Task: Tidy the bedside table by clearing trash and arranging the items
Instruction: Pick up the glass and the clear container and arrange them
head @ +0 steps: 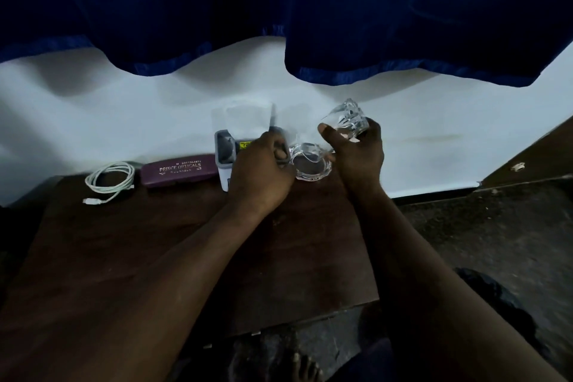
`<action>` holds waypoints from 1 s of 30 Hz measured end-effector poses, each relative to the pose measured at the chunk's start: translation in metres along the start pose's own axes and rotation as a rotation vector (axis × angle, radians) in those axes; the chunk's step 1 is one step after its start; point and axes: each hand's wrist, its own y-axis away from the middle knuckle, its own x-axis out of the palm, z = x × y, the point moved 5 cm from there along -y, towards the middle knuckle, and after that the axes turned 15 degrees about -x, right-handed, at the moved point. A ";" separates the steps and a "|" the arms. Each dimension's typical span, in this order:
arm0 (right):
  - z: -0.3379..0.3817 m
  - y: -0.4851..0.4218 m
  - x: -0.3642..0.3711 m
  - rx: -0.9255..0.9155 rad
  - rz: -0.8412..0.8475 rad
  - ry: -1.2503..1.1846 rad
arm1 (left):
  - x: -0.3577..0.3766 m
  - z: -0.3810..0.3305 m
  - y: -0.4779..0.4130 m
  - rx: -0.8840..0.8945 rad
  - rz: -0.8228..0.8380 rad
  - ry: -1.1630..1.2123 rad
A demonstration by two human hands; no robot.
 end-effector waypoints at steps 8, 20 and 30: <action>-0.023 -0.004 0.029 -0.263 0.188 0.444 | 0.001 0.003 -0.009 0.066 -0.032 -0.269; -0.030 -0.007 0.037 -0.330 0.256 0.533 | -0.005 0.014 -0.018 0.038 -0.031 -0.308; -0.038 0.004 0.036 -0.277 0.357 0.497 | -0.007 0.013 -0.016 0.046 -0.053 -0.355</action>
